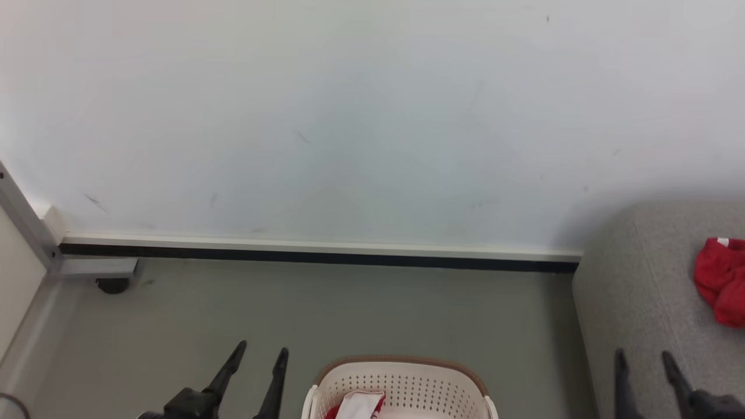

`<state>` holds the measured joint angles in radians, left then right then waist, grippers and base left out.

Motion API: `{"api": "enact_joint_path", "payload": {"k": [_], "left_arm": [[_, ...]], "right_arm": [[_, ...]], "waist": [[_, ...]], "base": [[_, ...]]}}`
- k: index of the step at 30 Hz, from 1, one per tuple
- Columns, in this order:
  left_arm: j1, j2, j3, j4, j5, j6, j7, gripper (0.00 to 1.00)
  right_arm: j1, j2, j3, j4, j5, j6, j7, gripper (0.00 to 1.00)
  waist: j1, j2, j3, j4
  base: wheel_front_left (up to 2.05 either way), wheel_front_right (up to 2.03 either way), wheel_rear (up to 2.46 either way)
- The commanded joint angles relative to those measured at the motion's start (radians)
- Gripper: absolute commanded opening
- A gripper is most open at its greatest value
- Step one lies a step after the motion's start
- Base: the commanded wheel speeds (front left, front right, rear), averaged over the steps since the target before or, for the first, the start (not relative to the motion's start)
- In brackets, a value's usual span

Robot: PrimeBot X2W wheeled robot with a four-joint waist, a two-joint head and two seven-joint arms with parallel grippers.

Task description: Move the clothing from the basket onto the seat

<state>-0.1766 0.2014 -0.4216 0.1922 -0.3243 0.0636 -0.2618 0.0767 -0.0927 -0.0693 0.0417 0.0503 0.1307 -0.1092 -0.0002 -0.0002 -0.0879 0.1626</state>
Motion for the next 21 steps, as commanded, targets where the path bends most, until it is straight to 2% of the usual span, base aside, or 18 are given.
{"api": "enact_joint_path", "payload": {"k": [1, 10, 21], "left_arm": [[0.021, -0.001, 0.023, 0.016, 0.005, 0.008, -0.004, 1.00], [0.074, 0.005, 0.114, 0.073, 0.015, -0.025, -0.004, 1.00], [0.129, -0.016, 0.179, 0.065, 0.063, -0.052, -0.004, 1.00]], "right_arm": [[0.038, 0.013, 0.024, -0.019, -0.013, 0.000, -0.010, 1.00], [0.116, 0.039, 0.112, -0.029, -0.020, 0.000, -0.030, 1.00], [0.130, 0.043, 0.121, -0.031, 0.010, 0.000, -0.018, 1.00]], "waist": [[0.0002, 0.0002, -0.046, 0.041], [0.0002, 0.0002, -0.081, 0.001], [0.0002, 0.0002, -0.079, -0.014]], "base": [[0.00, 0.00, 0.00], [0.00, 0.00, 0.00], [0.00, 0.00, 0.00]]}}
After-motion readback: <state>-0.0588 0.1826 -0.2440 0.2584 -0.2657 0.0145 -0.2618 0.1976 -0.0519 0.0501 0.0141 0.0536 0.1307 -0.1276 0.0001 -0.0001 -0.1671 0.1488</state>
